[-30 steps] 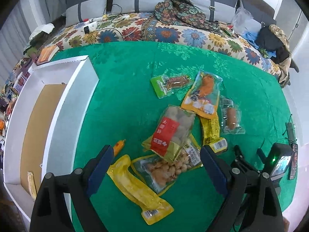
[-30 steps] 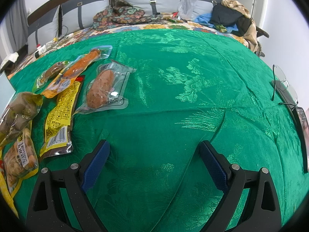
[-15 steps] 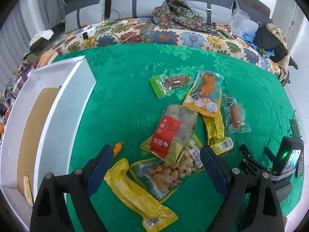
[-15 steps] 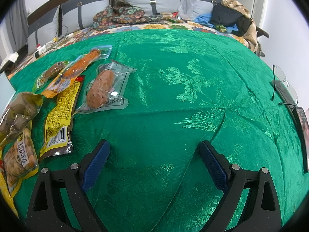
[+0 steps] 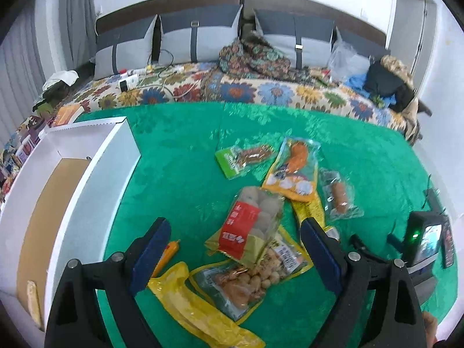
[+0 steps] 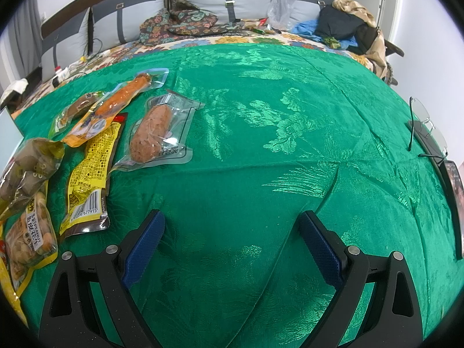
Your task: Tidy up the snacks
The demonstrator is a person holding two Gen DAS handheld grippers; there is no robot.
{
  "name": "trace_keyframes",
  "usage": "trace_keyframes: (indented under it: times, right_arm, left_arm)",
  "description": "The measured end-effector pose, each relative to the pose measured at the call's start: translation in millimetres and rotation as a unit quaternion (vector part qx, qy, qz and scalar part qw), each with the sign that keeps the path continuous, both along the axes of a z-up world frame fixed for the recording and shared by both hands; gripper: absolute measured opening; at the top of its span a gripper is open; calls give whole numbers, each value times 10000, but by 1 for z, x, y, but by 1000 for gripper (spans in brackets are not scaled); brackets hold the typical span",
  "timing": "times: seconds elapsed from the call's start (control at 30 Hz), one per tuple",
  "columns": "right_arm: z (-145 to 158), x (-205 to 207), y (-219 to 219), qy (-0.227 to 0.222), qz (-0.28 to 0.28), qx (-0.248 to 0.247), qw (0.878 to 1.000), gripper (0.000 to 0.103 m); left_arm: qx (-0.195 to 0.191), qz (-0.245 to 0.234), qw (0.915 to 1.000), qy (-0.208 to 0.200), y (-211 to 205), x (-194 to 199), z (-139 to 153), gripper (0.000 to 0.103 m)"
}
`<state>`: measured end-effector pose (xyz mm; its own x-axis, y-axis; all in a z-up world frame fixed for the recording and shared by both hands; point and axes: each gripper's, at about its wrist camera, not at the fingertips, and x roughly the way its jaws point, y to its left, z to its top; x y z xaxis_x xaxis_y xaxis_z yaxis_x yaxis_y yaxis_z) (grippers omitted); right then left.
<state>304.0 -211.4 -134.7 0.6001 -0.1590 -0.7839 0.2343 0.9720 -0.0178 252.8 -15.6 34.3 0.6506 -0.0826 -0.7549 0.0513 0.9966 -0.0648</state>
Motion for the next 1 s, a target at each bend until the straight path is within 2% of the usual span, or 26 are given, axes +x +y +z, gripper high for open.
trace_keyframes:
  times: [0.13, 0.23, 0.33, 0.4, 0.5, 0.63, 0.73, 0.87, 1.0]
  right_arm:
    - [0, 0, 0, 1, 0, -5, 10000, 96]
    - [0, 0, 0, 0, 0, -2, 10000, 96]
    - [0, 0, 0, 1, 0, -3, 10000, 96]
    - [0, 0, 0, 1, 1, -3, 10000, 96]
    - [0, 0, 0, 1, 0, -2, 10000, 96]
    - [0, 0, 0, -1, 2, -7, 10000, 96]
    - [0, 0, 0, 0, 2, -8, 10000, 96]
    - [0, 0, 0, -1, 2, -8, 10000, 96]
    - [0, 0, 0, -1, 3, -8, 10000, 96]
  left_arm:
    - [-238, -22, 9991, -336, 0, -25, 2, 91]
    - [-323, -89, 9975, -627, 0, -58, 2, 91]
    - [-430, -180, 9963, -727, 4, -88, 0, 91]
    - [-435, -73, 9971, -623, 9, -106, -3, 91]
    - [-796, -82, 9965, -233, 20, -120, -10, 91]
    - [-864, 13, 9962, -124, 29, -138, -20, 91]
    - [-1066, 74, 9942, 84, 30, -155, -36, 91]
    - [-879, -22, 9958, 270, 21, -170, -52, 91]
    - [-710, -110, 9971, 244, 17, -183, -52, 91]
